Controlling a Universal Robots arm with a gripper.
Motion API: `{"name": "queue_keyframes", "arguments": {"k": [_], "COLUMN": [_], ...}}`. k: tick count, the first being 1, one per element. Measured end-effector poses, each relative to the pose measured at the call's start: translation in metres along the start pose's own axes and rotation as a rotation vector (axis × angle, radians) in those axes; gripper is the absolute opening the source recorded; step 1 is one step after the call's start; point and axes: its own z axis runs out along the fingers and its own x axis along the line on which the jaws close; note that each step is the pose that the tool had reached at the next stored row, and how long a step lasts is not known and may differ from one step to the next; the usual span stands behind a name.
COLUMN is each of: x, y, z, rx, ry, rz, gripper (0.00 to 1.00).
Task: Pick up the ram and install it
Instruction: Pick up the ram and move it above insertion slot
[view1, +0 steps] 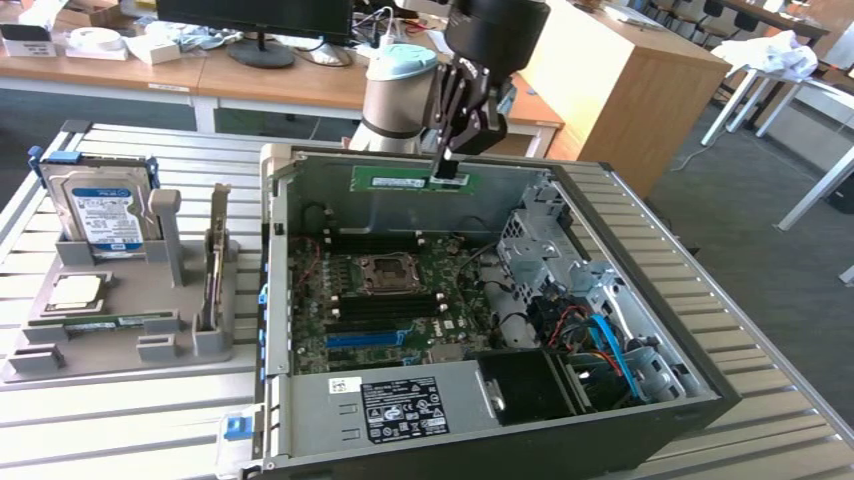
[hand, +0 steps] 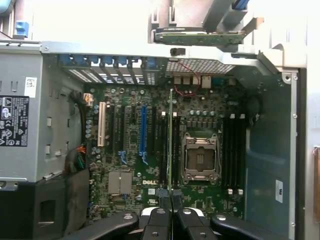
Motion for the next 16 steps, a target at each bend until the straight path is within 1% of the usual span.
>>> {"name": "queue_keyframes", "arguments": {"k": [10, 16], "x": [-0.017, -0.024], "y": [-0.0003, -0.0005], "z": [0.0014, 0.0019], "rx": [0.0, 0.0], "ry": [-0.0001, -0.0001], "rz": [0.0, 0.001], "gripper": [0.11, 0.11]}}
